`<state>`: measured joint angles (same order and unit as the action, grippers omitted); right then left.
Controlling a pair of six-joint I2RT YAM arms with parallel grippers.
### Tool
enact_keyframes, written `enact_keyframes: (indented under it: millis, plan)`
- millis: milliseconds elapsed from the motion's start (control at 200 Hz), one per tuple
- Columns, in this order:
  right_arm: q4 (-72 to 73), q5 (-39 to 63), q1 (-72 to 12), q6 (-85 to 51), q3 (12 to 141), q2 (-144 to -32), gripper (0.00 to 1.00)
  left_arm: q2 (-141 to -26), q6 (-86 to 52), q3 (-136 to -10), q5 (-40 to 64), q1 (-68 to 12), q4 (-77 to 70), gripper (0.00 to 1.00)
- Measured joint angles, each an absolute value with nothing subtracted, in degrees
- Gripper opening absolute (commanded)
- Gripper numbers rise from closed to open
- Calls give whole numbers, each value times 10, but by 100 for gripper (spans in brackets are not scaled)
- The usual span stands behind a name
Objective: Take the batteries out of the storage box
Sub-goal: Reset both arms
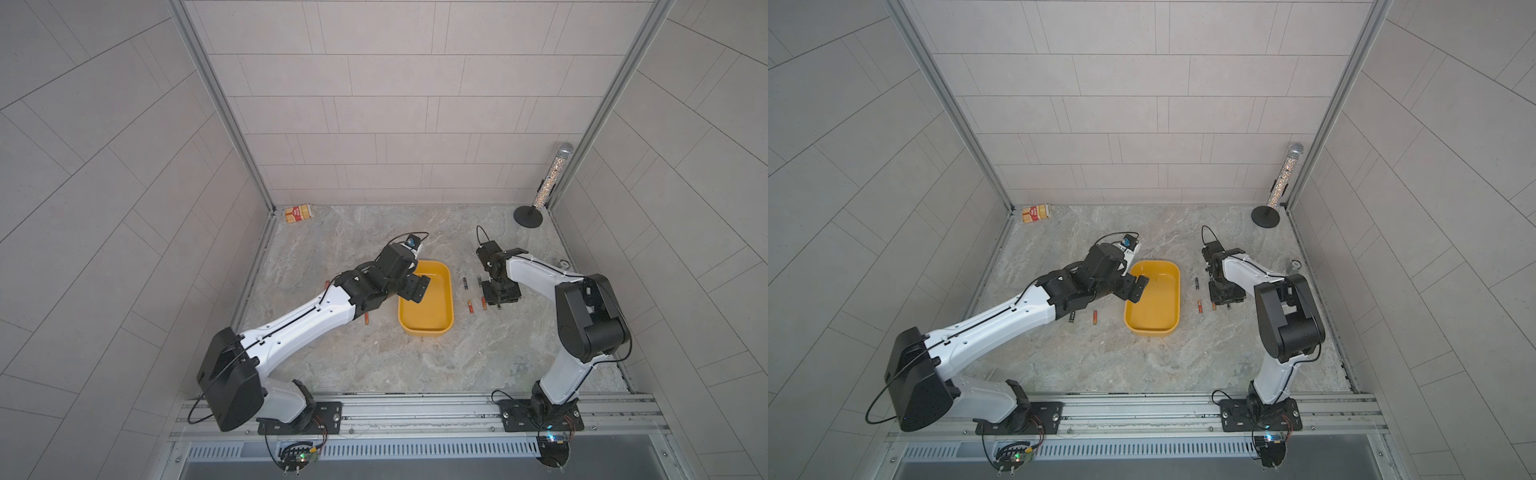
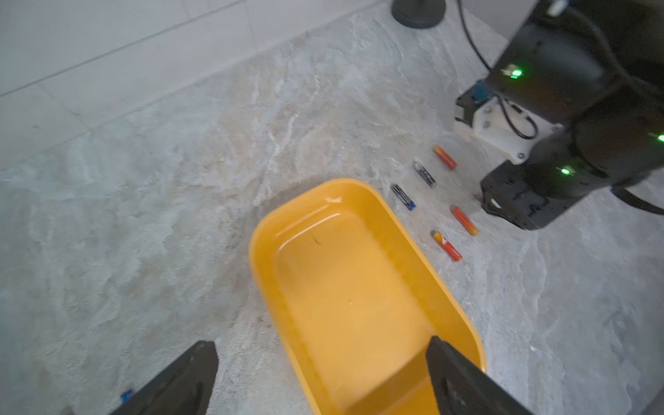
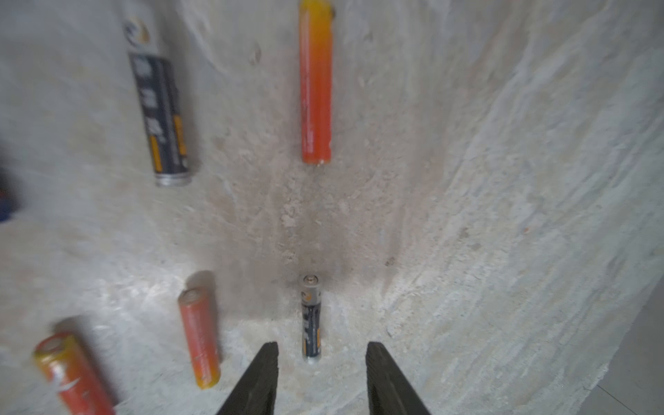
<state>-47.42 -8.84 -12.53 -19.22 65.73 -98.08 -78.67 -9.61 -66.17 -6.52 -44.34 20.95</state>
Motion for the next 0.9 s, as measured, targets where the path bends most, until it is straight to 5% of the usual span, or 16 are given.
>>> enact_keyframes:
  millis: [275,490,635,901]
  plan:
    - [-404,-135,-102,-160,698,-768,73,-609,-116,-557,-198,-280,108,100]
    - [-18,-191,-39,-104,409,-585,82,-516,-84,-339,-403,-185,-24,100]
    - [112,-230,-25,-91,282,-613,85,-536,-32,-227,-482,-175,-123,100]
    - [248,-244,-22,-96,226,-715,86,-642,-33,-213,-489,-142,-214,100]
